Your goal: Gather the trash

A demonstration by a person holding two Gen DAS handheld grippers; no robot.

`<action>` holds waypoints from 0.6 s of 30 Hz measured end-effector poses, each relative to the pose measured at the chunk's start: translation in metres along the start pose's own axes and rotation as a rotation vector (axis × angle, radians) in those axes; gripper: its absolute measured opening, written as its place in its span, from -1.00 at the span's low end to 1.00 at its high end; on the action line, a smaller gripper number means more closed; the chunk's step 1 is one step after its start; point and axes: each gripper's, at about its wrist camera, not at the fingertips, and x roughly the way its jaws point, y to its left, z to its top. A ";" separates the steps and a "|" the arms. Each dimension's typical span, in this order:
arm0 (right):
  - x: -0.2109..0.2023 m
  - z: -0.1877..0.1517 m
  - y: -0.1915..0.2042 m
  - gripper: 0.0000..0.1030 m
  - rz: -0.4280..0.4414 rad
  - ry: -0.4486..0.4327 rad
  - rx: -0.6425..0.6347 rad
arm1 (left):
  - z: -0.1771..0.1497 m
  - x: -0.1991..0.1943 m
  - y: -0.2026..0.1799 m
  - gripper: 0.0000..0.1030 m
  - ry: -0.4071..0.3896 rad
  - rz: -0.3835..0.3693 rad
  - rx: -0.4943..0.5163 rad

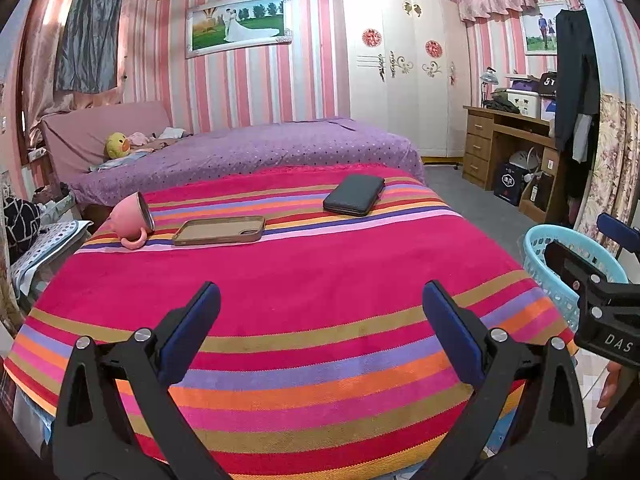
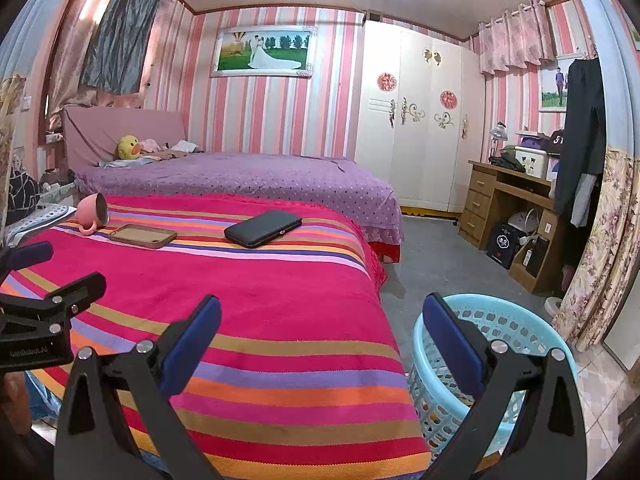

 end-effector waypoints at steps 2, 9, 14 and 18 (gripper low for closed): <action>0.000 0.000 0.001 0.91 0.001 -0.002 -0.003 | 0.000 -0.001 0.000 0.89 -0.006 0.007 0.000; 0.000 0.001 0.003 0.91 0.004 -0.005 -0.006 | 0.000 -0.005 0.001 0.89 -0.023 0.018 0.007; -0.001 0.002 0.003 0.91 0.003 -0.006 -0.011 | 0.000 -0.005 0.002 0.89 -0.023 0.014 0.001; -0.001 0.004 0.005 0.91 0.001 -0.008 -0.017 | 0.000 -0.006 0.003 0.89 -0.026 0.016 -0.001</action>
